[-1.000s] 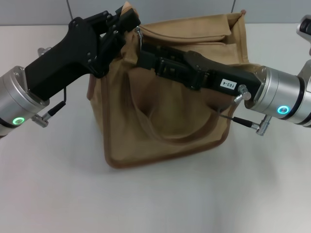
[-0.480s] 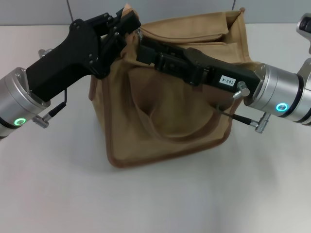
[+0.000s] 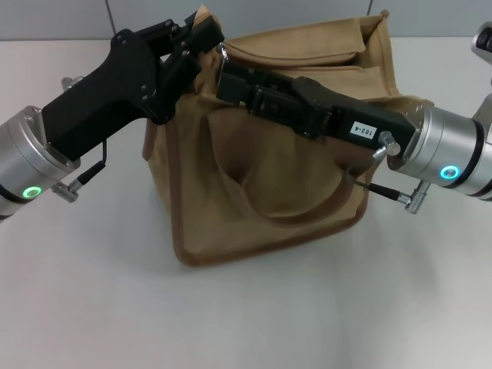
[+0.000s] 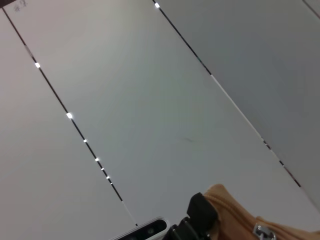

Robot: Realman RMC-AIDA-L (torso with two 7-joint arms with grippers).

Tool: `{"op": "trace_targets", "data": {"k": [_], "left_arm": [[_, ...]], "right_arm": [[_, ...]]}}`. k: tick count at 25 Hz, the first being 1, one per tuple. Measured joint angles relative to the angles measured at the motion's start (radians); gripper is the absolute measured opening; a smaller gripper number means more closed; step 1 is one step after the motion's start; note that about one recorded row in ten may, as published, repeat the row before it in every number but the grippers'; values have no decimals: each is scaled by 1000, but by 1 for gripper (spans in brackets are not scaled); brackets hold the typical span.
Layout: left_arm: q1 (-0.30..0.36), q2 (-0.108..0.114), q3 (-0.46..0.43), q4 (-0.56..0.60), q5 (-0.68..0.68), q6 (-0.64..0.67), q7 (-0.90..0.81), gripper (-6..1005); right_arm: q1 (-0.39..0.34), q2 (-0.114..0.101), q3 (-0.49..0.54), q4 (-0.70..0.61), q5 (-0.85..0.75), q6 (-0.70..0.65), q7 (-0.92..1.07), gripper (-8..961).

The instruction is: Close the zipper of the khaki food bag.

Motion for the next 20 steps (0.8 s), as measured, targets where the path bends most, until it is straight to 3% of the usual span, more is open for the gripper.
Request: {"op": "trace_targets", "data": {"k": [12,20], "left_arm": [[-1,0,0,0,0,4,0,107],[-3,0,0,0,0,4,0,109]], "right_arm": [[-2,0,1,0,5,31,20,587],[9,0,-6,0,6,49,26,383]]}}
